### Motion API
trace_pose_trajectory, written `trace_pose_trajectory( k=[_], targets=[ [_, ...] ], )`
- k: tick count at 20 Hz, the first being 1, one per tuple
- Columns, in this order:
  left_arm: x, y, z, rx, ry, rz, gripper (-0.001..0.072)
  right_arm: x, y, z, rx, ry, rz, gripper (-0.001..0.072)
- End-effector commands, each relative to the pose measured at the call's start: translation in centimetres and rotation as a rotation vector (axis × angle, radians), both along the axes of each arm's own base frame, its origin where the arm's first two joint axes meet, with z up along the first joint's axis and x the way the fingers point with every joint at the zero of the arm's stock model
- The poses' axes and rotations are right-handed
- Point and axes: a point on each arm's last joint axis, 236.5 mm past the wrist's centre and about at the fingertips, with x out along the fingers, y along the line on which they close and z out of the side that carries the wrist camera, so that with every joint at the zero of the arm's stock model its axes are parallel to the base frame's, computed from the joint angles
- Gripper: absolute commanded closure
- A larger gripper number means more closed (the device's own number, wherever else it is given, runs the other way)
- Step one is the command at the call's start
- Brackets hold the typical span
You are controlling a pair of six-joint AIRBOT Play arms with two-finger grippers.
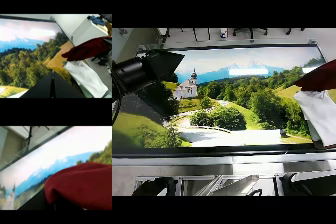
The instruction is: Fold the shirts.
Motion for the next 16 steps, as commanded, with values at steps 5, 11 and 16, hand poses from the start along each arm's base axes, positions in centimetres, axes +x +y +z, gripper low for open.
trace_pose_trajectory(
  k=[5, 11, 16],
  targets=[
    [-0.8, -0.3, -1.3, 0.036, 0.044, -0.032, 0.0695, -12.2, -0.6, -5.9, 0.093, 0.646, -0.191, 0.0694],
    [-1.1, -0.3, -1.9, 0.056, 0.06, -0.041, 0.0695, -19.0, -2.8, -7.9, 0.011, 0.897, -0.473, 0.0692],
    [-1.3, -0.3, -2.1, 0.064, 0.07, -0.048, 0.0695, -23.8, -2.6, -13.0, 0.012, 1.124, -0.511, 0.0691]
  ],
)
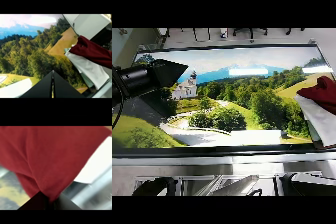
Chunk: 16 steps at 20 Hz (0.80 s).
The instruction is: Fold the shirts.
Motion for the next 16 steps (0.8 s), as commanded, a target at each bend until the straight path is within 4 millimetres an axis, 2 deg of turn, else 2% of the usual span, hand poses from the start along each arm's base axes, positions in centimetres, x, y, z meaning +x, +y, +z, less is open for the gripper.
trace_pose_trajectory(
  k=[1, 6, 7, 8, 9, 11, 13, 14, 16],
  targets=[
    [-0.1, -0.1, -0.2, 0.007, 0.008, -0.006, 0.0695, -3.8, 0.1, -3.8, 0.024, 0.179, -0.047, 0.069],
    [-0.1, -0.1, -0.2, 0.007, 0.008, -0.006, 0.0694, -4.7, 1.5, -9.3, 0.109, 0.238, -0.055, 0.0675],
    [-0.1, -0.1, -0.3, 0.007, 0.009, -0.006, 0.0694, -5.0, 1.4, -10.1, 0.11, 0.25, -0.059, 0.0536],
    [-0.1, -0.1, -0.3, 0.007, 0.009, -0.006, 0.0695, -5.6, 1.2, -10.7, 0.101, 0.279, -0.062, 0.0279],
    [-0.1, -0.1, -0.3, 0.007, 0.009, -0.006, 0.0695, -6.3, 0.8, -10.9, 0.09, 0.315, -0.063, 0.0164],
    [-0.1, -0.1, -0.3, 0.007, 0.009, -0.005, 0.0694, -7.5, 0.0, -10.7, 0.053, 0.362, -0.065, 0.0165],
    [0.0, -0.1, -0.3, 0.006, 0.009, -0.004, 0.0694, -7.2, -0.7, -9.1, 0.022, 0.351, -0.071, 0.0168],
    [0.2, -0.1, -0.5, 0.006, 0.013, -0.004, 0.0695, -6.4, -1.0, -7.7, 0.007, 0.314, -0.069, 0.0192],
    [0.9, -0.4, -1.3, 0.013, 0.034, -0.004, 0.0695, -2.8, -1.1, -4.3, -0.038, 0.177, -0.039, 0.0306]
  ],
)
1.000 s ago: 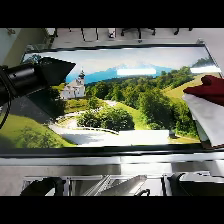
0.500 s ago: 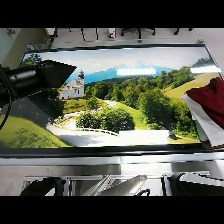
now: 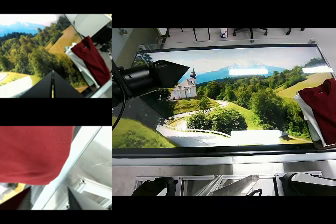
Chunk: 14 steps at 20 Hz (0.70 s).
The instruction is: Fold the shirts.
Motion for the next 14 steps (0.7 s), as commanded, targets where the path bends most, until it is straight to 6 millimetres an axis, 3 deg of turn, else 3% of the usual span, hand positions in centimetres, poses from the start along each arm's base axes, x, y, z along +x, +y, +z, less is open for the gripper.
trace_pose_trajectory(
  k=[1, 3, 6, 8, 10, 12, 14],
  targets=[
    [1.1, -0.4, -1.2, 0.008, 0.03, 0.002, 0.0695, 4.9, 0.2, 5.1, -0.065, -0.188, 0.066, 0.0426],
    [2.4, -0.3, -2.2, 0.012, 0.05, 0.017, 0.0695, 9.8, 2.6, 8.8, -0.08, -0.359, 0.166, 0.0681],
    [3.7, 1.2, -4.4, 0.045, 0.117, 0.045, 0.0695, 16.1, 9.4, 12.5, -0.084, -0.564, 0.393, 0.0692],
    [2.8, 1.8, -6.4, 0.088, 0.192, 0.027, 0.0695, 18.3, 15.6, 13.9, -0.093, -0.628, 0.582, 0.0691],
    [1.6, 2.1, -8.5, 0.1, 0.23, 0.03, 0.0695, 18.4, 23.1, 13.9, -0.064, -0.657, 0.8, 0.0692],
    [-0.7, 2.4, -12.1, 0.13, 0.276, 0.027, 0.0695, 16.2, 30.3, 12.3, -0.007, -0.667, 0.969, 0.0691],
    [-4.4, 2.0, -16.9, 0.16, 0.359, -0.017, 0.0694, 12.8, 36.6, 9.3, 0.042, -0.704, 1.079, 0.0691]
  ],
)
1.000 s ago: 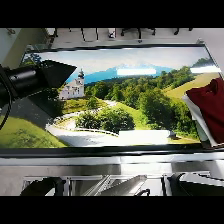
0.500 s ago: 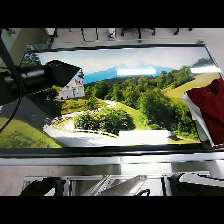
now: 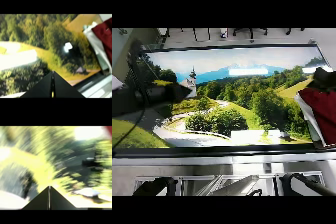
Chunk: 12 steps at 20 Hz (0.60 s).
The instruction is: Fold the shirts.
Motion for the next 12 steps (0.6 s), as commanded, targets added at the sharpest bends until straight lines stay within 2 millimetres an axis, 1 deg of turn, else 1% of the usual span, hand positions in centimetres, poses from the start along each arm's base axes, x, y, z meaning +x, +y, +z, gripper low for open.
trace_pose_trajectory(
  k=[1, 2, 3, 4, 5, 7, 9, 12],
  targets=[
    [-5.5, -0.2, -7.5, 0.051, 0.129, -0.056, 0.0695, -5.3, 11.3, -4.1, 0.047, -0.074, 0.25, 0.0691],
    [-7.2, -0.4, -9.6, 0.058, 0.156, -0.074, 0.0695, -7.2, 13.4, -6.0, 0.077, -0.083, 0.278, 0.0691],
    [-8.3, -0.5, -11.0, 0.055, 0.177, -0.074, 0.0694, -8.6, 14.5, -7.5, 0.101, -0.086, 0.275, 0.0691],
    [-9.2, -0.4, -11.9, 0.042, 0.194, -0.06, 0.0695, -9.6, 14.9, -8.9, 0.116, -0.08, 0.263, 0.0691],
    [-9.6, -0.3, -12.2, 0.033, 0.195, -0.049, 0.0694, -10.1, 14.9, -9.6, 0.118, -0.081, 0.258, 0.0692],
    [-10.1, 0.1, -12.2, 0.023, 0.178, -0.04, 0.0694, -10.4, 14.8, -9.9, 0.117, -0.081, 0.256, 0.0691],
    [-10.4, 0.4, -11.6, 0.012, 0.161, -0.035, 0.0695, -10.6, 15.0, -9.9, 0.128, -0.075, 0.258, 0.0691],
    [-10.0, 1.2, -11.0, 0.002, 0.138, -0.003, 0.0695, -10.7, 14.9, -9.9, 0.123, -0.072, 0.26, 0.0691]
  ],
)
